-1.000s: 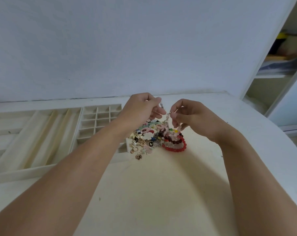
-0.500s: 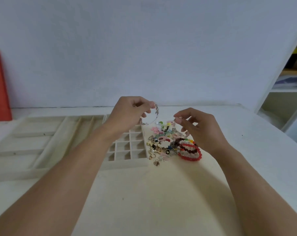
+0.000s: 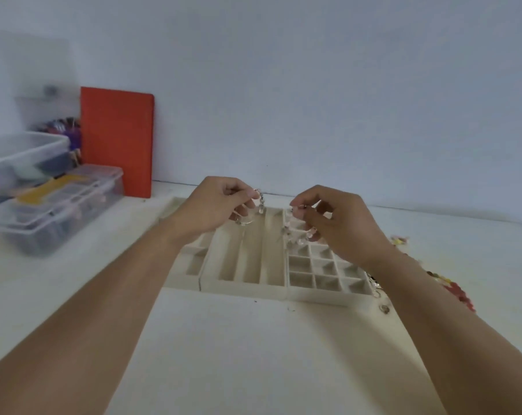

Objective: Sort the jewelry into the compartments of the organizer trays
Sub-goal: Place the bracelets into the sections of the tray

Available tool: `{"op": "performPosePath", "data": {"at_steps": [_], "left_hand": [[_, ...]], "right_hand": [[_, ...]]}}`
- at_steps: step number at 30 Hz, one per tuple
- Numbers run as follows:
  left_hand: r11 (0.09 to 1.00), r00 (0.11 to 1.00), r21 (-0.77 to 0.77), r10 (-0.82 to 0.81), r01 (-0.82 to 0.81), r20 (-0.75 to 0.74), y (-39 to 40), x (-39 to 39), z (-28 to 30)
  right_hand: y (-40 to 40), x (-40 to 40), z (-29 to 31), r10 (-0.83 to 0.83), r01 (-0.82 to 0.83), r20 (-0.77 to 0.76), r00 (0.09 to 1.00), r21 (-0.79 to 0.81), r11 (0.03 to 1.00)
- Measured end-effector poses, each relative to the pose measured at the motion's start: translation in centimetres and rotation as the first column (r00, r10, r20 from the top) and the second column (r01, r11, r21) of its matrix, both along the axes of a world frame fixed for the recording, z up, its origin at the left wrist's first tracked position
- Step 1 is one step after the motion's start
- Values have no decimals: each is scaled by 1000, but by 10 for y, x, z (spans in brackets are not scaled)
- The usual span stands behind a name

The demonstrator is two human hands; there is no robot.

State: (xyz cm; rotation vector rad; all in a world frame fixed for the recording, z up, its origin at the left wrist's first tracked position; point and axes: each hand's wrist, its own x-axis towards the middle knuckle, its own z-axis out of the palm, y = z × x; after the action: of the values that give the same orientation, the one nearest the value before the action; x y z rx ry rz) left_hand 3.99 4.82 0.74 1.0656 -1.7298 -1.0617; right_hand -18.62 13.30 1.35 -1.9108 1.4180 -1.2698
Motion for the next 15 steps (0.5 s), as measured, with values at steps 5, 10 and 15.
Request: {"op": "performPosePath", "data": {"at_steps": [5,10,15], "left_hand": [[993,994,-34,114,-114,-7,-32,43,-5],[980,979,-34,200,-198,43,-54,75,-16],[973,967,-47,228,-224,115,-68,91,-29]], "right_hand": [[-47,55,5,48,-53,-90,995,-48,997],[-90,92,6,35,-44,-164,986,-50,998],[-122,128,-1,-34,17,-297,954,-60,998]]}}
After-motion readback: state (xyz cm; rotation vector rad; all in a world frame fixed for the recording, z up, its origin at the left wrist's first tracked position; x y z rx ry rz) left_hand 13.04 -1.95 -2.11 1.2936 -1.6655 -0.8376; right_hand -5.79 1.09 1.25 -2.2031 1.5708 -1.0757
